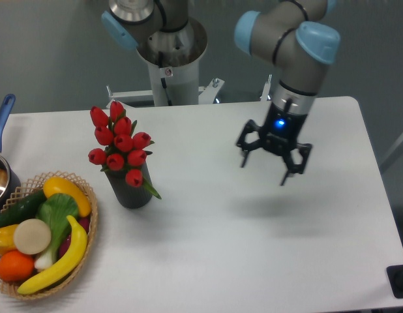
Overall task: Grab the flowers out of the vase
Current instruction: 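Move the open gripper toward the red tulips in the black vase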
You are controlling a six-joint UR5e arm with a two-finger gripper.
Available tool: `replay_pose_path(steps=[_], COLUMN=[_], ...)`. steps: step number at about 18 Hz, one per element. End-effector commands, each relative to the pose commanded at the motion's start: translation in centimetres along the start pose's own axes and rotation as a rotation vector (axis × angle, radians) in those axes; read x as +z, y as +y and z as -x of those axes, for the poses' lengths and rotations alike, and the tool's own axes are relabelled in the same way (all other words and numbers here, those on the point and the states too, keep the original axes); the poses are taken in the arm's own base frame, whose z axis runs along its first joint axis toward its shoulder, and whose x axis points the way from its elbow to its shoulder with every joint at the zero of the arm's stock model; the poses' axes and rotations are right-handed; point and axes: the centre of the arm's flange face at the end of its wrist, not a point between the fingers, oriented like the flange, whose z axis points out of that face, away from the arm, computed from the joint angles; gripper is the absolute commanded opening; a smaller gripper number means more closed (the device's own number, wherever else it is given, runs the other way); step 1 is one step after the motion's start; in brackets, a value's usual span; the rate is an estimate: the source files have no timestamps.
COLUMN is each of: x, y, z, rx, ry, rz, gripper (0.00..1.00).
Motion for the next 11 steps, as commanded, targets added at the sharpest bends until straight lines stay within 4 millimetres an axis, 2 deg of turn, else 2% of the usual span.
replay_pose_path(steps=[4,6,8,11], x=[0.5,1.5,1.4,1.2], y=[0.0,1.1,1.3,1.4], z=[-2.4,-4.0,-5.8,-7.2], rx=[-0.012,-0.04,-0.017,-0.005], ry=[0.063,0.103,0.108,0.112], rz=[-0.125,-0.166,-0.175,-0.187], gripper=[1.0,1.0,1.0,1.0])
